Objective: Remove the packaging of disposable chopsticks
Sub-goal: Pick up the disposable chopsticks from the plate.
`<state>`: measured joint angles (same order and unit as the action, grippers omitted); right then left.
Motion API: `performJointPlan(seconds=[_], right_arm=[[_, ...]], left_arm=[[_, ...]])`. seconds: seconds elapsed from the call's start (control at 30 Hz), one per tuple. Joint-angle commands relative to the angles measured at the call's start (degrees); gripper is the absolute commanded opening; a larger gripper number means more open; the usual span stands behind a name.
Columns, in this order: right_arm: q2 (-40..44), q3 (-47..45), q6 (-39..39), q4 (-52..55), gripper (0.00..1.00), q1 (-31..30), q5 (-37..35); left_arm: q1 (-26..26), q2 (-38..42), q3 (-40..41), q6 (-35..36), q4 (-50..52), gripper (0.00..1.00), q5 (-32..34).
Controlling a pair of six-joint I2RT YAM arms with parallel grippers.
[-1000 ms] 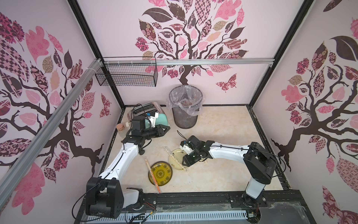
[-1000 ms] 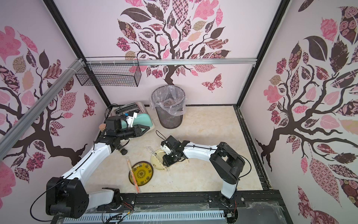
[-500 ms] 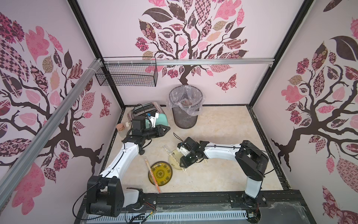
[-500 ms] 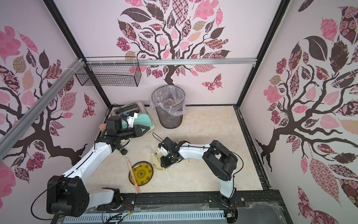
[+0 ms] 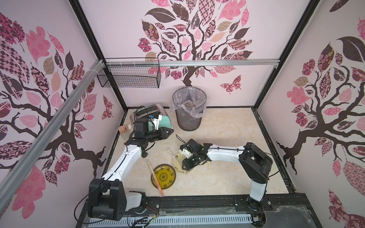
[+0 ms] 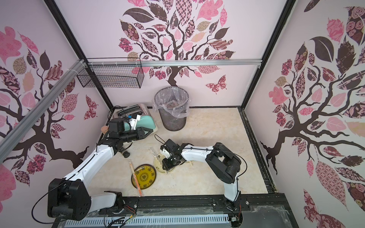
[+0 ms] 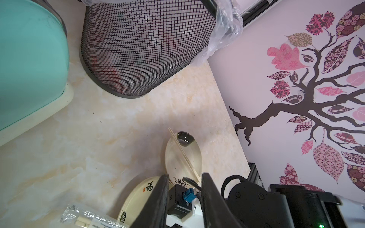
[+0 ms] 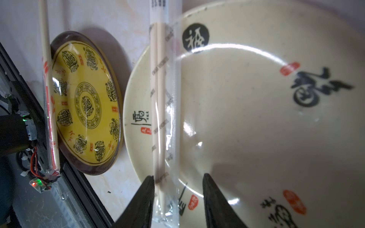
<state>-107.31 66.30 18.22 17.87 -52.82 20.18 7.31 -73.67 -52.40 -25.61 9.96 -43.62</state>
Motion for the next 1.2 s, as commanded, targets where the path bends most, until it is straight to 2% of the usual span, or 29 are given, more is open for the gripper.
performJointPlan(seconds=[0.0, 0.2, 0.63, 0.9, 1.07, 1.17], right_arm=[[1.1, 1.9, 0.5, 0.6, 0.44, -0.6, 0.2], [-1.4, 3.0, 0.4, 0.7, 0.43, -1.2, 0.2], [-3.8, 4.0, 0.7, 1.7, 0.32, -1.9, -1.1], [0.7, 3.7, 1.6, 1.7, 0.13, -1.9, -5.1], [6.7, 2.5, 2.2, 1.9, 0.0, -1.4, -8.4], [12.1, -0.1, 2.4, 1.5, 0.0, 0.8, -9.5]], left_arm=[[-0.1, -0.3, -1.3, 0.2, -0.6, 0.31, -0.6], [0.0, -0.2, -1.2, 0.0, -0.8, 0.32, -0.6], [-0.1, -0.1, -1.3, 0.0, -0.9, 0.32, -0.8], [-0.1, -0.1, -1.2, 0.0, -0.8, 0.32, -0.8], [-0.1, 0.2, -1.5, 0.3, -0.8, 0.32, -0.8], [-0.1, 1.0, -1.5, 1.1, -0.4, 0.32, -0.6]])
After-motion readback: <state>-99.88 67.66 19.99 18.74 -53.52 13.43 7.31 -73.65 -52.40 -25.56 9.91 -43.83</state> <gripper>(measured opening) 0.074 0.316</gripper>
